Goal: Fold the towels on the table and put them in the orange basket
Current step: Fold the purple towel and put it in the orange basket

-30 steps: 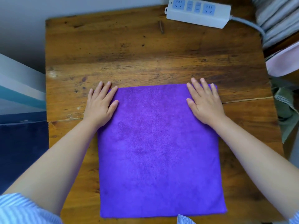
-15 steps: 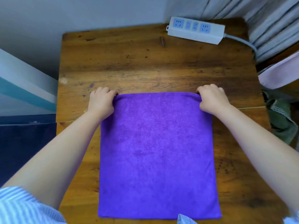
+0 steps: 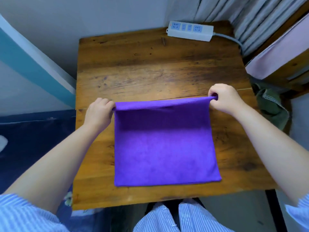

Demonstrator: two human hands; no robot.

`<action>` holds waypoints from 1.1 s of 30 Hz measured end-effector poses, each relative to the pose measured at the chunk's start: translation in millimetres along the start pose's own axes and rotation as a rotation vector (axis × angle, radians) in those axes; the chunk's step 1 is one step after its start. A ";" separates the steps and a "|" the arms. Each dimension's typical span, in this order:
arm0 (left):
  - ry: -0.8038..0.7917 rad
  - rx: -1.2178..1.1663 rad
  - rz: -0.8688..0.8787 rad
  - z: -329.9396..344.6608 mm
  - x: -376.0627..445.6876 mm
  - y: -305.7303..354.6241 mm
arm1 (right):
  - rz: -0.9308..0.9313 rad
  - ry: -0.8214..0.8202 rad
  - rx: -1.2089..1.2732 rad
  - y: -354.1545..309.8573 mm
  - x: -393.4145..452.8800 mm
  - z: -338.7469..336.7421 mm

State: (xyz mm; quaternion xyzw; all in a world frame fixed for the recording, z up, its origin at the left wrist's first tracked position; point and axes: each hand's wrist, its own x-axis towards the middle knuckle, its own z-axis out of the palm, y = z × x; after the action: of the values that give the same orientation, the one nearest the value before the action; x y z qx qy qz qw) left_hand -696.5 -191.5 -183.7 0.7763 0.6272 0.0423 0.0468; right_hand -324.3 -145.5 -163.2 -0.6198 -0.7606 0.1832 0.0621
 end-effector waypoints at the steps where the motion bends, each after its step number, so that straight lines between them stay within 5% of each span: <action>1: 0.019 0.003 0.049 -4.6 -16.1 2.3 | 0.002 0.009 -0.011 -4.0 -19.2 1.1; 14: -0.072 0.037 0.272 -19.5 -150.6 34.5 | 0.007 -0.063 -0.234 -23.3 -180.2 24.4; 33: -0.189 0.195 0.387 32.8 -196.9 56.1 | -0.178 0.049 -0.284 -10.3 -223.5 79.6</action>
State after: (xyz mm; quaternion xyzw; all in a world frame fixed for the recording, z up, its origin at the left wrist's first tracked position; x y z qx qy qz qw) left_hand -679.3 -396.4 -210.6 0.8835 0.4605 -0.0832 0.0209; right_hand -309.3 -379.1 -203.6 -0.5566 -0.8291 0.0524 0.0082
